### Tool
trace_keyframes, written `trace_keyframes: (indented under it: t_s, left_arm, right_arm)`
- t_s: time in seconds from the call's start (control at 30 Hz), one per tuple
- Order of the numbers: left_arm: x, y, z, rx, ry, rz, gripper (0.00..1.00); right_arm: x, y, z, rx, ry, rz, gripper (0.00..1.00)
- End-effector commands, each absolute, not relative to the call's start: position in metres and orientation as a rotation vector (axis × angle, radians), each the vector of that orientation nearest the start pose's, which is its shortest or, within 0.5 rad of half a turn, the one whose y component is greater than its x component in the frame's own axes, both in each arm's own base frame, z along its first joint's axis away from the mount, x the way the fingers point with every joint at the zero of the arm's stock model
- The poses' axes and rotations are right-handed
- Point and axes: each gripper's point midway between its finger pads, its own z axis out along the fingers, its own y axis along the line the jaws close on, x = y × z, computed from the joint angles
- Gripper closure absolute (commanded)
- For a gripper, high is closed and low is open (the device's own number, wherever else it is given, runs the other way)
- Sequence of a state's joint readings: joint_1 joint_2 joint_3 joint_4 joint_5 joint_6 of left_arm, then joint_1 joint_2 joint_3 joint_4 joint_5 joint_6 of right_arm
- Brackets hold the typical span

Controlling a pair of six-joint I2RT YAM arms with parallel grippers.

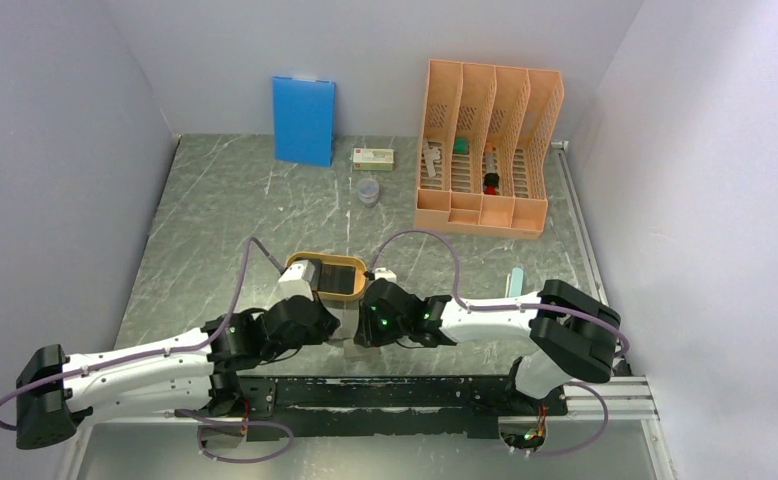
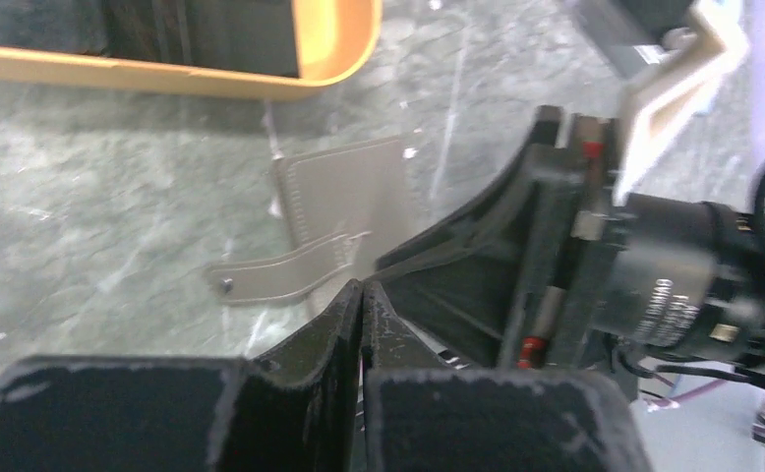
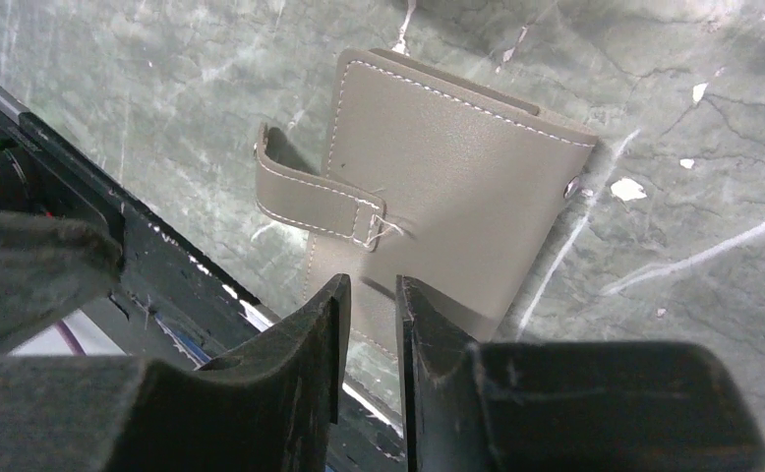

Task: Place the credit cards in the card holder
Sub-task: Close the card holder.

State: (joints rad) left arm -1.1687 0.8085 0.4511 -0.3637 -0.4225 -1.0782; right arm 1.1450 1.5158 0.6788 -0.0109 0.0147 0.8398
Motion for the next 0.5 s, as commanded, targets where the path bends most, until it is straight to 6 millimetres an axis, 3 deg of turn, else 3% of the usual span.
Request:
trace_keyframes:
  t_s: [0.0, 0.1, 0.23, 0.47]
  left_arm:
    - [0.141, -0.254, 0.114, -0.029, 2.249, -0.854, 0.91]
    - [0.142, -0.266, 0.097, -0.002, 2.282, -0.842, 0.92]
    - [0.147, -0.264, 0.066, 0.003, 2.335, -0.751, 0.93]
    - [0.149, -0.236, 0.021, -0.082, 2.439, -0.599, 0.94]
  right_arm:
    - [0.115, 0.309, -0.007, -0.398, 2.686, 0.627, 0.72]
    - [0.114, 0.313, -0.003, -0.400, 2.680, 0.658, 0.72]
    - [0.111, 0.317, 0.005, -0.405, 2.670, 0.708, 0.70]
    - [0.108, 0.311, 0.017, -0.383, 2.662, 0.737, 0.69]
